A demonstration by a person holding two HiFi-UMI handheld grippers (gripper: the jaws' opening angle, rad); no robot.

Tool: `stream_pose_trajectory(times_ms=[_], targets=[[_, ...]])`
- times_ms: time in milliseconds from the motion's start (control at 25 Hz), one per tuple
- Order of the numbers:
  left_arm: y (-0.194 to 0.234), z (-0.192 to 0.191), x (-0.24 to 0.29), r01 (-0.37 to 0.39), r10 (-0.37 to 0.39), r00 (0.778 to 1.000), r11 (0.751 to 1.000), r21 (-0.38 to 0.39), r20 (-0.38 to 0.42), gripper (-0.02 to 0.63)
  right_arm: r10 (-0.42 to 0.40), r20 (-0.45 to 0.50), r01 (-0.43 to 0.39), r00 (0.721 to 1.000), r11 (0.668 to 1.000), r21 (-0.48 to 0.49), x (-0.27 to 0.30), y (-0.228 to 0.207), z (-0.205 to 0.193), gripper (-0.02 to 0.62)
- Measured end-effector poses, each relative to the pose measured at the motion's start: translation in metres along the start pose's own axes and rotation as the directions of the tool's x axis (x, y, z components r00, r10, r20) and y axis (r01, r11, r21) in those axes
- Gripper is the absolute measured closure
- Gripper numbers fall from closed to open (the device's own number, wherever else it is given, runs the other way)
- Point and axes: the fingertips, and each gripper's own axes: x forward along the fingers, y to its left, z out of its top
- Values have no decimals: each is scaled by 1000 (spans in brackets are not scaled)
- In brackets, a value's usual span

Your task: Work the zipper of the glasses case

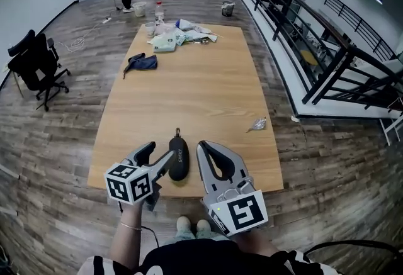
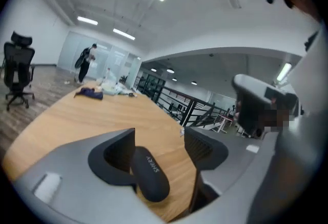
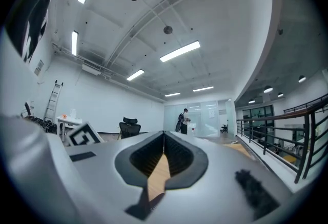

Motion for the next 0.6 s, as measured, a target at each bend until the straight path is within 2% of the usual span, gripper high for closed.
stream_pose_trajectory(times_ms=[80,160,280,520,600], targets=[[26,-26,21,9,-21,996,991,-135,-85,299,0,-8,0,1000,1000,-2,-1,-5,-2,588],[41,-48,42,6,-40,988,977,-215,-152,282,-12,-11,12,1000,1000,-2,-3,-14,-3,588],[55,-73,63,-28,-29,970,974,-225,-243,258,-33,-22,33,999,999,-2,-5,-26,-5,588],[55,-102,90,-37,-44,937,974,-224,-346,247,-66,-46,67,997,998,4,-9,-45,-15,588],[53,-108,96,-39,-44,929,975,-217,-366,218,-68,-46,68,997,998,7,-7,-48,-17,588]])
